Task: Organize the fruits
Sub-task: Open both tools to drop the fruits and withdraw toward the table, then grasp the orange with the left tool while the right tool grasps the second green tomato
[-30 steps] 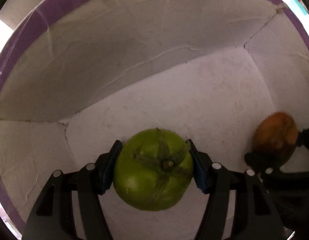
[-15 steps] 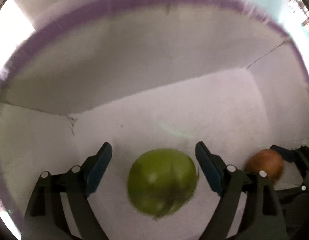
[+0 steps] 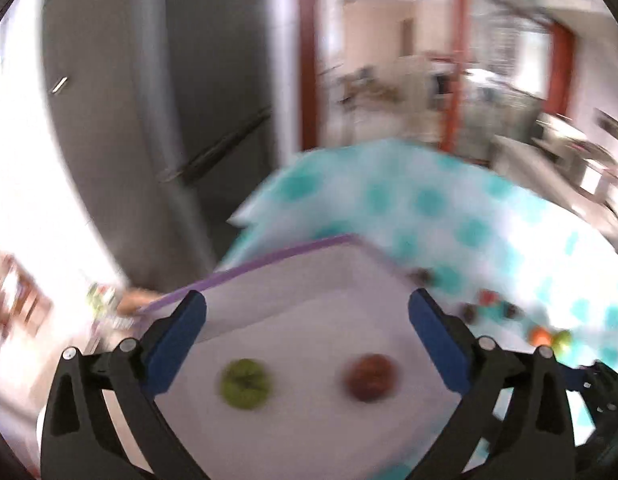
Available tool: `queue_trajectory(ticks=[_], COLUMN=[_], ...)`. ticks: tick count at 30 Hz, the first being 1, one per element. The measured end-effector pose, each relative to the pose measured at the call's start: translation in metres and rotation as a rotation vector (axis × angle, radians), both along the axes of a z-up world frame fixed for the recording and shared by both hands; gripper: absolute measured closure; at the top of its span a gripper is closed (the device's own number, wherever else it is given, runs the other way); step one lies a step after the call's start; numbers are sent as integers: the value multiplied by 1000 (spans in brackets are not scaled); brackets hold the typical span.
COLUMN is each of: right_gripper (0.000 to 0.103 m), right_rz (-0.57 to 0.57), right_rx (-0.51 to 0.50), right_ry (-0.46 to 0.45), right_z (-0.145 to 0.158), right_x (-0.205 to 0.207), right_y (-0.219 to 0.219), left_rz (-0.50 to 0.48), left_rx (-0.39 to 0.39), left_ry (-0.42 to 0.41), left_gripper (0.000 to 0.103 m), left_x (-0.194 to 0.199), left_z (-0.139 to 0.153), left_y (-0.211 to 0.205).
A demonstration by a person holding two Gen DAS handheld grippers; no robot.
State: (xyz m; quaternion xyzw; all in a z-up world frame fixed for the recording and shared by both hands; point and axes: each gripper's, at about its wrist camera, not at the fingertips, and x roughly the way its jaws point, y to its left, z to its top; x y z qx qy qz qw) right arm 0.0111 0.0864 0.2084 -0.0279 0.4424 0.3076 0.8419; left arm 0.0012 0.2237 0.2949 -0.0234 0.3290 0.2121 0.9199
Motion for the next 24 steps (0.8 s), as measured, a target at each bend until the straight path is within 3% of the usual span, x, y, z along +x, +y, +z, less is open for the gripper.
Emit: queue_trajectory(ticks=[3,6,9,11,13,14,16,24], right_gripper=[15,15,15,15,15,15,15,16], right_rz=[-167,-291,-389,-434,-479,-497,-509,-510], right_rx=[-30,-43,-101,-129,-116,-133,-169,-220], right_ry=[34,83,118,150,183,188,207,189], right_z=[-23,-56,-87,-116,-131,-138,-149,-157], right_x=[-20,-33,-45,-46,-48,-47,-40,16], right_y=[-84,-154,-205,-224,-235,-241,-243,-236], left_rz=[-210,-392,-492,-530,-535,-531,-534,-499], left_rx=[16,-23,-32,-60,-45,-32,-11,90], left_ry=[2,101,216,325,382,398,435,472], left_gripper=[2,2,2,2,2,2,2,4], left_x=[-8,-11,-25,-31,-21,-21,-12,68], left_z=[-15,-48,-99,-129,-154,-184,-197,-267], left_y=[-80,-148,-190,-211,-208,-211,-213,-210])
